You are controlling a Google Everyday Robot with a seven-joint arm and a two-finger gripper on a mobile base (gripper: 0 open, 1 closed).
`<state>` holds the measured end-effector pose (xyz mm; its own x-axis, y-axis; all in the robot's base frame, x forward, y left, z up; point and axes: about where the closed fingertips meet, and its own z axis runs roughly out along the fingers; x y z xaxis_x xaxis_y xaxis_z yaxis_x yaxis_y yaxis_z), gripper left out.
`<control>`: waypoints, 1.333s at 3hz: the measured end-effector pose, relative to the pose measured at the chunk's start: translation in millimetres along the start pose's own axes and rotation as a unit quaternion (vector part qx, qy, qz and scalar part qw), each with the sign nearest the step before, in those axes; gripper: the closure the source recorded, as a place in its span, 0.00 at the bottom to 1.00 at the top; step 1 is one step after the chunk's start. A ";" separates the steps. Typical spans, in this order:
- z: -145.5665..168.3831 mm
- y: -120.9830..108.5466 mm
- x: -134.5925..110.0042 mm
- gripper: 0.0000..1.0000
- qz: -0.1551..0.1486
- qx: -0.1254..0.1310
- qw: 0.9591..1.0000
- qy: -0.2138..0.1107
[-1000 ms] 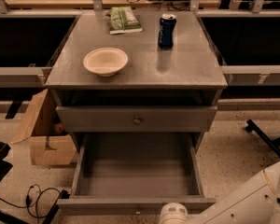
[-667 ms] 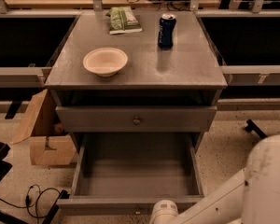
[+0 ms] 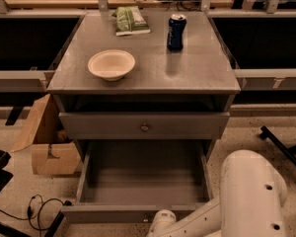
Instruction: Close middle drawer
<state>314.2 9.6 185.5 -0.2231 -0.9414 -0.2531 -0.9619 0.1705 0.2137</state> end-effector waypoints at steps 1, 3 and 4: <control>-9.4 -30.3 4.9 1.00 0.014 0.034 0.999 -0.001; -94.8 -137.1 -9.2 1.00 0.016 0.141 0.990 -0.005; -99.8 -149.5 -17.4 1.00 0.015 0.149 0.989 -0.007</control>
Offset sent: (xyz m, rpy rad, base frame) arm 0.1526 -0.0553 0.0705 -0.0690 -0.2931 -0.1342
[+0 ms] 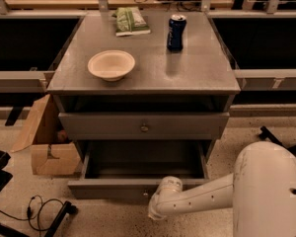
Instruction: Close middle drawer
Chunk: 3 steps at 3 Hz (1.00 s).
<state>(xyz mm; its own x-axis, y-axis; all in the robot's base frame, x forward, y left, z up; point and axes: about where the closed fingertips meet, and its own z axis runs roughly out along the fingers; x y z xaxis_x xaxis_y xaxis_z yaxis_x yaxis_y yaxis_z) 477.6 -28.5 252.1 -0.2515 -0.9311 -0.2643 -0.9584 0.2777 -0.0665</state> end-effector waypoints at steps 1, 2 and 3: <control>0.0 0.0 0.0 1.00 0.000 0.000 1.000 0.000; 10.0 18.4 -1.8 1.00 -0.003 -0.022 1.000 0.002; 33.6 59.8 -2.5 1.00 -0.013 -0.074 0.997 0.007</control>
Offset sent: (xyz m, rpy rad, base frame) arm -0.0367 0.0216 -0.0233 0.0155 0.0969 0.0408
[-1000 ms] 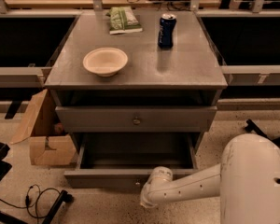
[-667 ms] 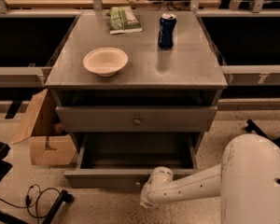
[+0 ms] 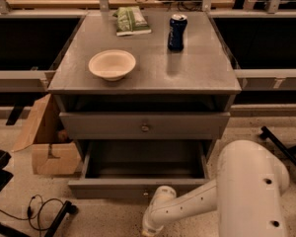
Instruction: Close middle drawer
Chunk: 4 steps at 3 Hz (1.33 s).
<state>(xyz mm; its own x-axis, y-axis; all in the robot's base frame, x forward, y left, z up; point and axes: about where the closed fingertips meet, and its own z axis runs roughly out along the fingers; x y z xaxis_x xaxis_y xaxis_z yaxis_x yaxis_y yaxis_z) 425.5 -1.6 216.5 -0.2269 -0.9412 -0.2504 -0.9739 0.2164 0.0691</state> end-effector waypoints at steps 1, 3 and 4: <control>20.4 25.7 -0.9 1.00 -0.005 -0.033 0.999 -0.003; 58.3 -34.9 -5.2 1.00 -0.002 0.004 1.000 -0.010; 55.4 -116.0 -6.6 1.00 0.011 0.059 0.998 -0.005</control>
Offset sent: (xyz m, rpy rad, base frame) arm 0.0337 0.0199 -0.0596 0.0373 -0.0275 0.0114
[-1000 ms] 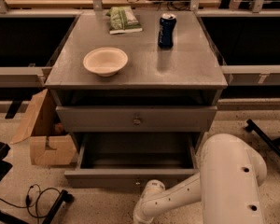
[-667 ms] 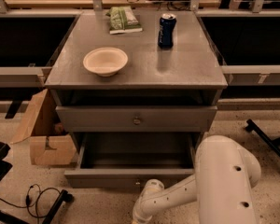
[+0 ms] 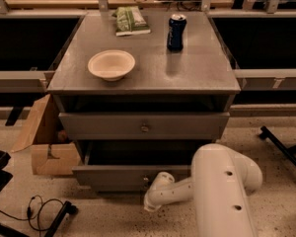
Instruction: Close middle drawer
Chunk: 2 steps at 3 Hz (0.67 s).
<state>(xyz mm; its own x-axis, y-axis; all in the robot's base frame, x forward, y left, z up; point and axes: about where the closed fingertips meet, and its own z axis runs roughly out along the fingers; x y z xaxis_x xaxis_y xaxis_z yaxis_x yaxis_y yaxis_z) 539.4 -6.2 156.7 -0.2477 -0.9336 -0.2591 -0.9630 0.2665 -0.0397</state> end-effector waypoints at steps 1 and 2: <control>-20.2 -63.5 -1.4 1.00 0.008 0.054 0.999 0.003; -56.5 -109.7 0.4 1.00 0.012 0.106 0.994 0.010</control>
Offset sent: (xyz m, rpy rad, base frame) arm 0.2266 -0.0779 0.1553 -0.1309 -0.4130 -0.1458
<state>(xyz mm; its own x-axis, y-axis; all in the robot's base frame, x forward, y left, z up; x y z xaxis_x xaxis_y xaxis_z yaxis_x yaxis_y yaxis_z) 638.9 -49.3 215.4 -0.2742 -0.9305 -0.2429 -0.9133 0.3311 -0.2373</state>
